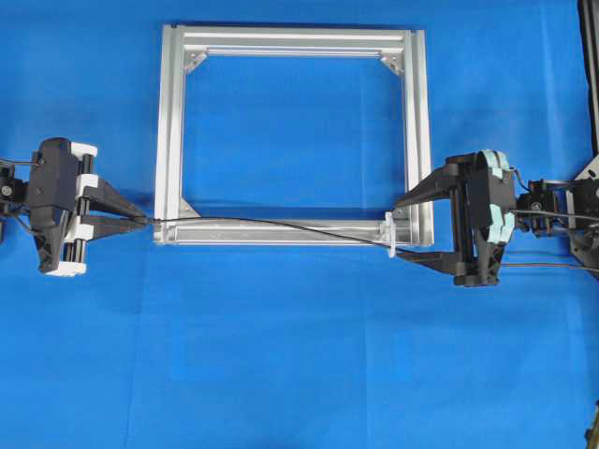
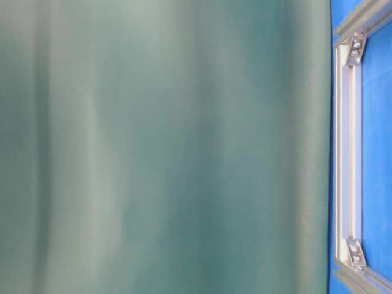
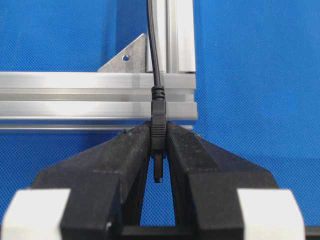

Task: Insert the wire through the string loop located on the right side.
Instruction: 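Pull the plug leftward with the left gripper, drawing cable through loop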

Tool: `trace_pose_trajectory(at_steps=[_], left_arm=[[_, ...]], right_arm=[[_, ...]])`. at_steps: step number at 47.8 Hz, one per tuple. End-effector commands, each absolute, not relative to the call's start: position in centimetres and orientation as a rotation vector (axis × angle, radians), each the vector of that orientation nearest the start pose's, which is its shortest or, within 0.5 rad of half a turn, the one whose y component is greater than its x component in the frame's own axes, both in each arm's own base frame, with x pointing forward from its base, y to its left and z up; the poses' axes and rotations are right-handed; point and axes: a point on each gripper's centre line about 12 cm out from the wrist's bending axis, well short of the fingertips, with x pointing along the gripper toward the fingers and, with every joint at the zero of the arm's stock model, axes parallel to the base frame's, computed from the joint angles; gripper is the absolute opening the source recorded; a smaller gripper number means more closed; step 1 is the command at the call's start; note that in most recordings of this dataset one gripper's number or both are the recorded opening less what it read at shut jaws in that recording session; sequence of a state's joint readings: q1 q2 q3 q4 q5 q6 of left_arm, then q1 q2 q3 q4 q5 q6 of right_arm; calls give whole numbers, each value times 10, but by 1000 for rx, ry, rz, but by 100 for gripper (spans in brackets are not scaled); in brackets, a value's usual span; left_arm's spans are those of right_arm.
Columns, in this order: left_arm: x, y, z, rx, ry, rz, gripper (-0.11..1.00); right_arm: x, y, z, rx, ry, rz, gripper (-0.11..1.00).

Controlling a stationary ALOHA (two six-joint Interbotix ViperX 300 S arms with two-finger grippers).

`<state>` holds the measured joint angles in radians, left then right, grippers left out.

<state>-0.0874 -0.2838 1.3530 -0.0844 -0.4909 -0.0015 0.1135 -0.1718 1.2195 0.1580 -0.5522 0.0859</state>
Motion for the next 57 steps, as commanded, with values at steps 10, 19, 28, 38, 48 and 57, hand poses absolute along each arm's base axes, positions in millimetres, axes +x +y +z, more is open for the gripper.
trace_pose_trajectory(at_steps=[10, 19, 28, 38, 48, 57], left_arm=[[217, -14, 106, -44, 580, -24, 72], [217, -14, 106, -44, 588, -23, 80], [220, -14, 116, -49, 560, -24, 80], [229, -16, 146, -50, 488, -35, 80], [233, -17, 185, -56, 400, -46, 80], [229, -12, 201, -64, 373, -29, 80]], right_arm=[[265, 21, 123, 169, 472, -21, 92], [265, 21, 122, 170, 475, -22, 92], [266, 21, 130, 173, 459, -19, 92], [269, 20, 159, 183, 433, -9, 92], [268, 20, 196, 166, 391, 13, 92], [265, 18, 218, 151, 369, 21, 92]])
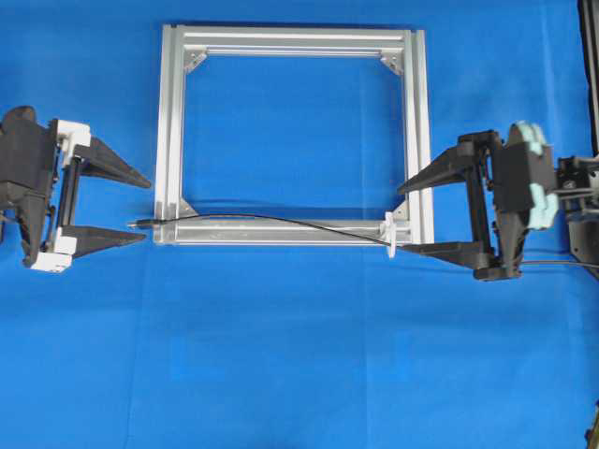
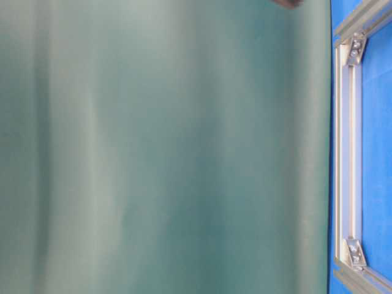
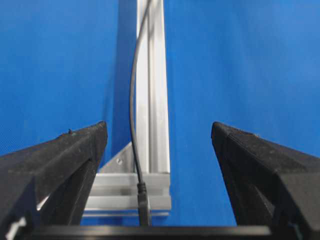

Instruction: Insert the wire through the string loop located on the right side.

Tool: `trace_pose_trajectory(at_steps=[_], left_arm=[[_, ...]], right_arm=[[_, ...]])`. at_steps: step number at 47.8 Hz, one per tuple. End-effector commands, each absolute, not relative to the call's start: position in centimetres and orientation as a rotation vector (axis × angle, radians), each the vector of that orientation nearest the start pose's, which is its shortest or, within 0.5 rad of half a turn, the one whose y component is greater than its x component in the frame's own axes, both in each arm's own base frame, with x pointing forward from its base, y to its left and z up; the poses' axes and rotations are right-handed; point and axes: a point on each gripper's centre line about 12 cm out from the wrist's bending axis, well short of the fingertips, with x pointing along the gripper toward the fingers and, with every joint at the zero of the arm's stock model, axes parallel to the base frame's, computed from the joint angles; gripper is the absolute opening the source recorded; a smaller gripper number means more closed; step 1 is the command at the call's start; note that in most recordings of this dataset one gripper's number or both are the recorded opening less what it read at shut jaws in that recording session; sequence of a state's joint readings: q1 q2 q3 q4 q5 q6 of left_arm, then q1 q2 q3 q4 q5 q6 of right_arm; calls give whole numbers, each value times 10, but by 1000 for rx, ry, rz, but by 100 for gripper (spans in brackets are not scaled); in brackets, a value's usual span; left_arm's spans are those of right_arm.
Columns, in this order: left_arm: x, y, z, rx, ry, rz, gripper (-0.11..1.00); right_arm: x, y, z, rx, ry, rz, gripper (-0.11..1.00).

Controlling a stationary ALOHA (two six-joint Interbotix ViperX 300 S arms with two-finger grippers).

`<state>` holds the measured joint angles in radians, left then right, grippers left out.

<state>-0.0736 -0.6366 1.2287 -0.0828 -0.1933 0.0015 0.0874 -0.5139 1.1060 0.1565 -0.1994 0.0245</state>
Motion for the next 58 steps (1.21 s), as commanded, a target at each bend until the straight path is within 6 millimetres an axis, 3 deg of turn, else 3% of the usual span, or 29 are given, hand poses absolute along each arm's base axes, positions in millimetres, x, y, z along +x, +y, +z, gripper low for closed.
trace_pose_trajectory(at_steps=[1, 58], left_arm=[[228, -10, 201, -65, 373, -23, 80], [227, -5, 200, -67, 380, 0, 80]], right_arm=[[264, 18, 219, 150, 369, 21, 92], [265, 18, 217, 138, 387, 24, 92]])
